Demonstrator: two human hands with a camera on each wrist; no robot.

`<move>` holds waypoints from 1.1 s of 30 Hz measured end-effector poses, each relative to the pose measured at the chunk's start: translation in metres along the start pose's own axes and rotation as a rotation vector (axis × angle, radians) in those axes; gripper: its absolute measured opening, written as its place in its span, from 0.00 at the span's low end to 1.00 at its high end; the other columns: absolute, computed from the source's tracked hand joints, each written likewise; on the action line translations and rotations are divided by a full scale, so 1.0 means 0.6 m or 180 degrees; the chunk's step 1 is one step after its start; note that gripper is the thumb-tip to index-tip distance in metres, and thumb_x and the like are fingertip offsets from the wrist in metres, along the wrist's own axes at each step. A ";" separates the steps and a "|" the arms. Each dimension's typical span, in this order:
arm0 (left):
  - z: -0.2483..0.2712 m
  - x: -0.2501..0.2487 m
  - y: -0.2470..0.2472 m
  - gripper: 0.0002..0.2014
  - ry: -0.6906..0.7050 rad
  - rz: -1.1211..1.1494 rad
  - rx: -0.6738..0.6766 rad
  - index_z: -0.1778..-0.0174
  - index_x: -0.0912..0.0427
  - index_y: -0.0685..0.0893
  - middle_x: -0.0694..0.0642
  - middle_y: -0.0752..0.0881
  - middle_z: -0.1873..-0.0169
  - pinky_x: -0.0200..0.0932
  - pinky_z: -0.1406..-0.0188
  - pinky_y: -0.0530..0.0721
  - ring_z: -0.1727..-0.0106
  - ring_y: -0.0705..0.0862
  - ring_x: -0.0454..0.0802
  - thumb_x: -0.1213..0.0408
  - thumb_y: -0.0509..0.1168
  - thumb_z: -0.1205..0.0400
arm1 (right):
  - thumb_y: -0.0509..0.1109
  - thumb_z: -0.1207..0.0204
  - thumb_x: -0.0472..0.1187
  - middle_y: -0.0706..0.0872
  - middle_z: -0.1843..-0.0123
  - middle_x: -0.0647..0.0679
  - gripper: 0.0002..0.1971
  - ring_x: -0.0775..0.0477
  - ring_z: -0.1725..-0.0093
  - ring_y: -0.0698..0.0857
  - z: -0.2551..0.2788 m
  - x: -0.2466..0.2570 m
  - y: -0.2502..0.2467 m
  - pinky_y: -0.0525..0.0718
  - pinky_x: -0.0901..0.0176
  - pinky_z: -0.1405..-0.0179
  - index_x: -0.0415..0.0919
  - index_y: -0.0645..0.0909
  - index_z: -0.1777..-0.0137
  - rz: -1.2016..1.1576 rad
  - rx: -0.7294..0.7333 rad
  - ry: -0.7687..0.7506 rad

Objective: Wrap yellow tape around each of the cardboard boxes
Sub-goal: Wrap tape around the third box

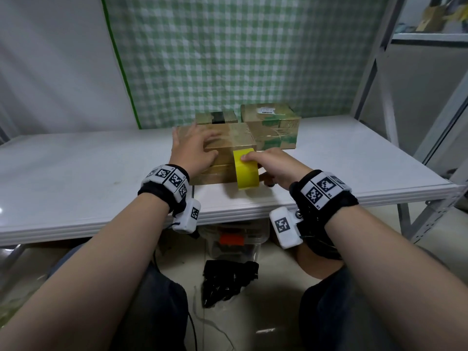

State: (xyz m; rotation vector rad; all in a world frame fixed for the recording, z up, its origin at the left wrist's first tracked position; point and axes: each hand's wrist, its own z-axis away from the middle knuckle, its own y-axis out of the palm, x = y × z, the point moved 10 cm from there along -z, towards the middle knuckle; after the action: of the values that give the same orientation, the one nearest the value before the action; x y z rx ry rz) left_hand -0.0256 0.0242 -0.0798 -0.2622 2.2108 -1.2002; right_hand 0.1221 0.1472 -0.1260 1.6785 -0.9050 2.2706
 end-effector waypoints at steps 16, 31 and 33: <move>0.074 0.108 0.020 0.20 -0.2043 0.1738 -0.0109 0.28 0.59 0.63 0.61 0.76 0.34 0.50 0.42 0.79 0.39 0.78 0.57 0.71 0.58 0.15 | 0.74 0.22 0.61 0.82 0.35 0.58 0.20 0.49 0.31 0.77 0.007 0.022 0.001 0.73 0.49 0.26 0.50 0.84 0.37 -0.0466 -0.0236 -0.0307; 0.053 0.086 -0.062 0.27 -0.1542 0.1700 -0.0884 0.28 0.38 0.82 0.55 0.78 0.27 0.53 0.24 0.76 0.26 0.74 0.58 0.51 0.68 0.25 | 0.65 0.18 0.66 0.82 0.30 0.58 0.20 0.54 0.30 0.79 0.012 0.085 -0.036 0.74 0.52 0.30 0.57 0.82 0.35 -0.0767 -0.0629 -0.0899; 0.051 0.086 -0.063 0.28 -0.1510 0.1766 -0.0889 0.30 0.38 0.84 0.54 0.79 0.28 0.55 0.25 0.78 0.27 0.76 0.57 0.46 0.67 0.30 | 0.64 0.13 0.59 0.81 0.38 0.60 0.08 0.56 0.35 0.78 0.007 0.086 -0.039 0.73 0.56 0.35 0.59 0.80 0.44 -0.0749 -0.0647 -0.0971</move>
State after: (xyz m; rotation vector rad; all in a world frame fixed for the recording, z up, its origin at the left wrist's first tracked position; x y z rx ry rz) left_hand -0.0526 -0.0411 -0.0829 -0.0274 1.8446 -0.4688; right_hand 0.1189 0.1530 -0.0697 1.9509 -0.9047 1.7420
